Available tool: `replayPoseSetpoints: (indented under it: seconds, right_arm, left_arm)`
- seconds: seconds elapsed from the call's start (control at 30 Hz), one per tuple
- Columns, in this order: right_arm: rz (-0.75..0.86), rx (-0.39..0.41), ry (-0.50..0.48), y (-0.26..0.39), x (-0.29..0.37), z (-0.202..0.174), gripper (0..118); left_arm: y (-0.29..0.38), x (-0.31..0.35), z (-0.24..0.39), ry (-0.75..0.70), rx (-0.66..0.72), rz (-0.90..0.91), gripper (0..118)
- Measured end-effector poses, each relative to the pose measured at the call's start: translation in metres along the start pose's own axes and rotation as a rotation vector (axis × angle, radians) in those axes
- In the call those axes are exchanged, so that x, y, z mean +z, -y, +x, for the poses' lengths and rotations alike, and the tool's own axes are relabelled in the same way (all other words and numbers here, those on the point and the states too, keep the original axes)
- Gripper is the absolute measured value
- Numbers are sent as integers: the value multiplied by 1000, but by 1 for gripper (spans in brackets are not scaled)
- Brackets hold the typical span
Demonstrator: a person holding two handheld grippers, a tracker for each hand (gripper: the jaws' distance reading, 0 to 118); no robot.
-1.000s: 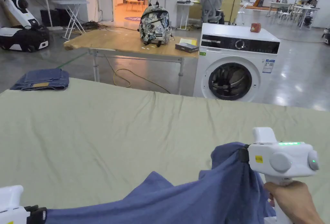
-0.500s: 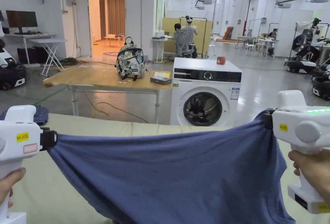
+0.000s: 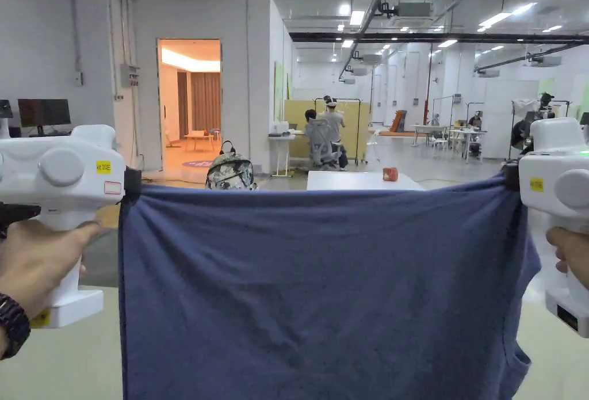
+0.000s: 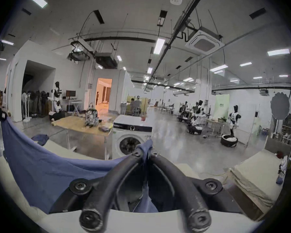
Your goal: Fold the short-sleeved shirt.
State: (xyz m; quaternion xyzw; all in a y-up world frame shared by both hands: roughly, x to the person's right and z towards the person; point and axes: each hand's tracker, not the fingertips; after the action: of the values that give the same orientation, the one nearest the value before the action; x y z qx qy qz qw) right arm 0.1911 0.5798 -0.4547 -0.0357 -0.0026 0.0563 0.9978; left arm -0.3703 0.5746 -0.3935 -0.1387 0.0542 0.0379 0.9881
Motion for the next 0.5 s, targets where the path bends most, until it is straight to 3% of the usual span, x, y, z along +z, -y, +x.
replayPoseSetpoints:
  seconds: [0.23,0.5]
  right_arm:
    - [38,10,25,-42,-23,-9,2]
    - [42,18,24,-16,-27,-25,2]
  left_arm:
    - [-44,-9,0,-12,22,106,0]
    - [-24,-18,-6,-39,-2,110,0]
